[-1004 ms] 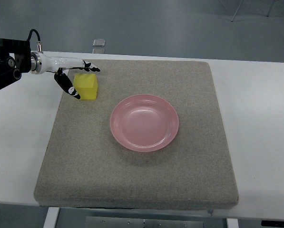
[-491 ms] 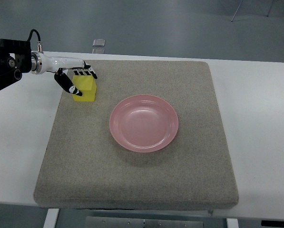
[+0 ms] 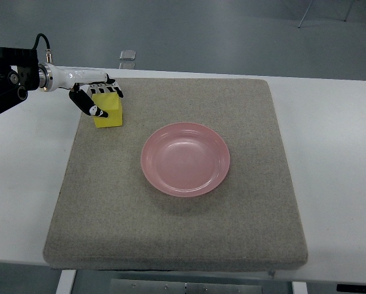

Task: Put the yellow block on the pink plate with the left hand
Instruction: 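Carry the yellow cube with the left hand over the pink plate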

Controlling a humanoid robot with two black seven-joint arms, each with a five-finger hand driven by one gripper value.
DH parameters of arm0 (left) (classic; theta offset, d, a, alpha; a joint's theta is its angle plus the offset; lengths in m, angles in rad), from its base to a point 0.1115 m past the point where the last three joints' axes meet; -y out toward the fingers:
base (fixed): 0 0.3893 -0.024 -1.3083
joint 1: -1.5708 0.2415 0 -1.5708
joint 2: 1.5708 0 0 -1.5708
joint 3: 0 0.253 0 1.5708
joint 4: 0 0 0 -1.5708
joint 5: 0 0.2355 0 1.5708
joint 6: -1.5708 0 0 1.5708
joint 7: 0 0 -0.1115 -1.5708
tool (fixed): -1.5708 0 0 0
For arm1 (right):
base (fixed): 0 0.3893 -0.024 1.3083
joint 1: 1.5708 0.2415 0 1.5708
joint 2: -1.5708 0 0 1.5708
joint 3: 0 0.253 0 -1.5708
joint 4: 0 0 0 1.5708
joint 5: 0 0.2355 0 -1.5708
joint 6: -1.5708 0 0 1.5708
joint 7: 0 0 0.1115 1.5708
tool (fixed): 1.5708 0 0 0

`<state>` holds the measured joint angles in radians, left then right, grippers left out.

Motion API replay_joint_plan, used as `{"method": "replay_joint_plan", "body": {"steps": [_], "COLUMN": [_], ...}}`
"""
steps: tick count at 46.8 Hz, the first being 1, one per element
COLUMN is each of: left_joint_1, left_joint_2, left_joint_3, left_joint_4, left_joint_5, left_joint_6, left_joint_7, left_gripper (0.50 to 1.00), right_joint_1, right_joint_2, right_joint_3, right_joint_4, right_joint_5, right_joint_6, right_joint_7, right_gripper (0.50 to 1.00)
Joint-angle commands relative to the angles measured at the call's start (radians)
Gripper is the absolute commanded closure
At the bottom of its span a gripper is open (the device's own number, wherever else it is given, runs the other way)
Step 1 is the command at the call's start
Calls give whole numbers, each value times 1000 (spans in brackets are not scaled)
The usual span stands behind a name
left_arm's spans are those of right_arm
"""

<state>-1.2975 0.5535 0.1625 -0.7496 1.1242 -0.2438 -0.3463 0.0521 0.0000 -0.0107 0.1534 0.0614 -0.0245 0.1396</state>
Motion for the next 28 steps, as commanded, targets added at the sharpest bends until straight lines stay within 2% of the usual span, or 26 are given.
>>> {"method": "replay_joint_plan", "body": {"steps": [1, 13, 28], "left_joint_1": [-5, -23, -55], "left_joint_2": [0, -3, -26], "left_joint_3": [-1, -37, -52], "left_joint_4": [-2, -20, -160], "left_joint_5": [-7, -3, 3], "left_joint_6": [3, 3, 31], "left_joint_7": [0, 0, 0], "left_gripper": [1000, 1000, 1000], "right_joint_1": [0, 0, 0], "right_joint_2": [0, 0, 0], "right_joint_3": [0, 0, 0], "right_joint_4": [0, 0, 0], "right_joint_5": [0, 0, 0], "right_joint_6": [0, 0, 0], "right_joint_7": [0, 0, 0], "right_gripper": [576, 576, 576]}}
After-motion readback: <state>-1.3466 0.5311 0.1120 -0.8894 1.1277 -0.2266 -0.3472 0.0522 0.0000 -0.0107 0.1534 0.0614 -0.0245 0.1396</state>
